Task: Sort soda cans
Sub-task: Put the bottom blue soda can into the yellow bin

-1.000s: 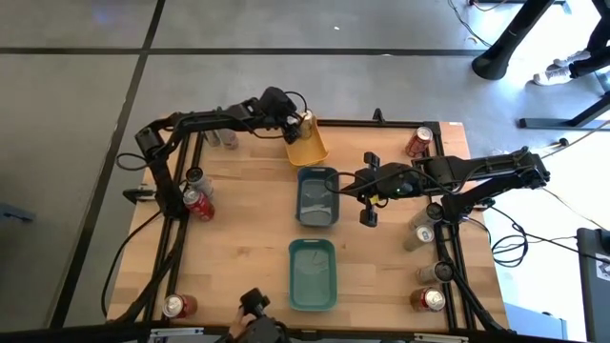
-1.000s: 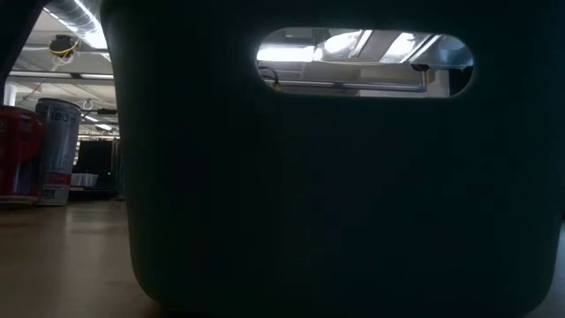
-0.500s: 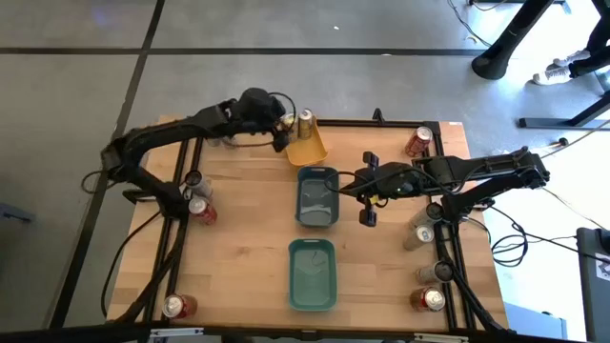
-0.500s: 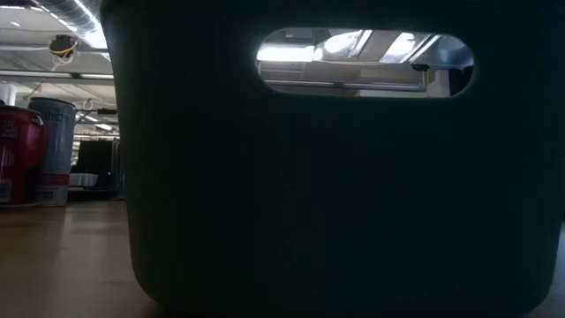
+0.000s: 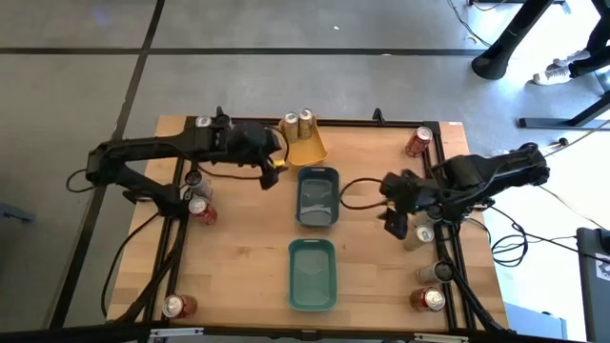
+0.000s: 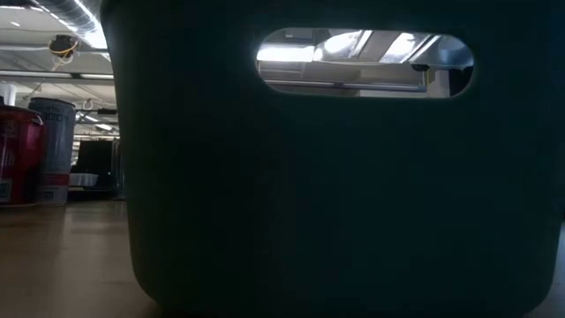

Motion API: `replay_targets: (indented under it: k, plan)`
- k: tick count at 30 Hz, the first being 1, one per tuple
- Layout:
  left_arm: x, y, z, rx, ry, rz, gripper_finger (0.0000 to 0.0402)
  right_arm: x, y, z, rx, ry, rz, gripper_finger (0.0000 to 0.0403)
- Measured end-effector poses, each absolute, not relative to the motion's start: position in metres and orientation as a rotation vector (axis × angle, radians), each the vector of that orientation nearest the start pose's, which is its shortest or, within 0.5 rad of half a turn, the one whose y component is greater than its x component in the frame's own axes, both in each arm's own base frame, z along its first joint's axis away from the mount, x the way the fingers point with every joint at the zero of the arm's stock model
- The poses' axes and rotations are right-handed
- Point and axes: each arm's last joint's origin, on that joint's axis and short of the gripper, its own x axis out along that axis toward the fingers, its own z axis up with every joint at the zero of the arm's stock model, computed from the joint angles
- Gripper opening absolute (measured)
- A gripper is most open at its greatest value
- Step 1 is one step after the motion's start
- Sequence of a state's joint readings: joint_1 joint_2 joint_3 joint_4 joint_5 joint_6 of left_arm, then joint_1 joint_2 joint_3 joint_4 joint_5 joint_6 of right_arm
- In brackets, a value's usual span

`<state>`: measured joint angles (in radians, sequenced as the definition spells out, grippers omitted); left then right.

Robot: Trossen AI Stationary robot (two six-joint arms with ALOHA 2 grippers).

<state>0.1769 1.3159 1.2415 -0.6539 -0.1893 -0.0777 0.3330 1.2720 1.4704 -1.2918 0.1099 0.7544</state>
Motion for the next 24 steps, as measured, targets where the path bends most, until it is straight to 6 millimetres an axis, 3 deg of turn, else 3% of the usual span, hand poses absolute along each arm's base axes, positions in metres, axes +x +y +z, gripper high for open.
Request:
replay_targets:
  k: [4, 7, 16, 24]
  plan:
    - [0.272, 0.04, 0.332, -0.06, 0.716, 0.349, 0.0308, 0.184, 0.083, 0.365, 0.569, 1.277, -0.304, 0.034]
    - [0.273, 0.034, 0.328, -0.061, 0.721, 0.331, 0.0308, 0.174, 0.091, 0.354, 0.618, 1.354, -0.406, 0.039]
    - [0.274, 0.026, 0.321, -0.074, 0.729, 0.315, 0.0308, 0.162, 0.104, 0.326, 0.745, 1.442, -0.642, 0.0337]
    - [0.275, 0.021, 0.321, -0.068, 0.722, 0.298, 0.0308, 0.153, 0.111, 0.307, 0.791, 1.491, -0.771, 0.0331]
